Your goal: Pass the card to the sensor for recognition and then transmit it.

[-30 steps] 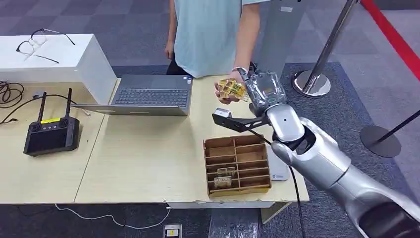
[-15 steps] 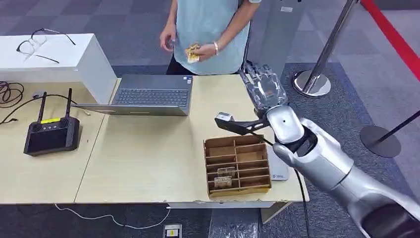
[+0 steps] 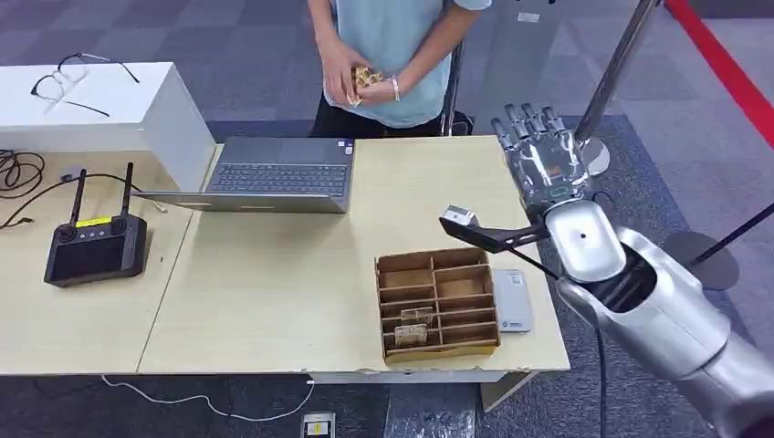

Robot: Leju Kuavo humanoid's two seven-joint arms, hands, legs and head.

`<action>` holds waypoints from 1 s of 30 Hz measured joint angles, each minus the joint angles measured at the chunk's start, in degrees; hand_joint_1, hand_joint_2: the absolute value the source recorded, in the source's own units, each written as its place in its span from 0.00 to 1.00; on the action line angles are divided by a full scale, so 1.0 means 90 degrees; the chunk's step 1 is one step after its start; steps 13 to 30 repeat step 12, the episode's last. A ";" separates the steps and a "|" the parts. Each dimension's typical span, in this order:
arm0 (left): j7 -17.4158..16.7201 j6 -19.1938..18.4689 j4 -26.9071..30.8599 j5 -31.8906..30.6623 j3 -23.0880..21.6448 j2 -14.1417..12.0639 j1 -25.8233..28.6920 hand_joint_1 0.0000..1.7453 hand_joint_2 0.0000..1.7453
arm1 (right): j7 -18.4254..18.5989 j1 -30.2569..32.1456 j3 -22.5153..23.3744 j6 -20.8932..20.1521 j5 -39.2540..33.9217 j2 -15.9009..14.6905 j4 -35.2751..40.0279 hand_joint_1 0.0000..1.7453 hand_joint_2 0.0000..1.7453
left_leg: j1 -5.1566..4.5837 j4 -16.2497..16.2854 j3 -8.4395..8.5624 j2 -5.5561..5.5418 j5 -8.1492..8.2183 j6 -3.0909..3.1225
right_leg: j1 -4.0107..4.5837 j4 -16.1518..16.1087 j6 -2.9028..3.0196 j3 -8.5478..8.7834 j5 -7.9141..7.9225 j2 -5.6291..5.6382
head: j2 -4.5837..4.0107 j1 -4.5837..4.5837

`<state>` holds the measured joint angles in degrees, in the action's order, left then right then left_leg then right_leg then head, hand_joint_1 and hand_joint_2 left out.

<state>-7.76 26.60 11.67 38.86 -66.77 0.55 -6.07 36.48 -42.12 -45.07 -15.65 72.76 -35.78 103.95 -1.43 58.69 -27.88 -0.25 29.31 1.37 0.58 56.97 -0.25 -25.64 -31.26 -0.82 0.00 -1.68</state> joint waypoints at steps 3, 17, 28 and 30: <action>0.0082 0.0061 0.0000 0.0068 0.0010 0.0032 0.0001 0.00 0.00 | 0.0022 0.0219 0.0155 -0.0105 0.0109 -0.0267 0.0420 0.00 1.00 | 0.0000 0.0000 0.0001 0.0001 0.0000 0.0000 | 0.0000 0.0000 0.0000 -0.0001 0.0000 0.0001 | 0.0000 -0.0002; 0.0139 0.0184 0.0000 0.0245 0.0068 0.0109 0.0028 0.00 0.00 | 0.0330 0.1699 0.1415 0.0267 0.0165 -0.1146 0.1850 0.00 1.00 | 0.0001 0.0002 0.0000 -0.0005 0.0003 0.0003 | -0.0001 -0.0002 -0.0002 0.0001 -0.0002 -0.0001 | 0.0000 0.0000; 0.0139 0.0184 0.0000 0.0245 0.0068 0.0109 0.0028 0.00 0.00 | 0.0330 0.1699 0.1415 0.0267 0.0165 -0.1146 0.1850 0.00 1.00 | 0.0001 0.0002 0.0000 -0.0005 0.0003 0.0003 | -0.0001 -0.0002 -0.0002 0.0001 -0.0002 -0.0001 | 0.0000 0.0000; 0.0139 0.0184 0.0000 0.0245 0.0068 0.0109 0.0028 0.00 0.00 | 0.0330 0.1699 0.1415 0.0267 0.0165 -0.1146 0.1850 0.00 1.00 | 0.0001 0.0002 0.0000 -0.0005 0.0003 0.0003 | -0.0001 -0.0002 -0.0002 0.0001 -0.0002 -0.0001 | 0.0000 0.0000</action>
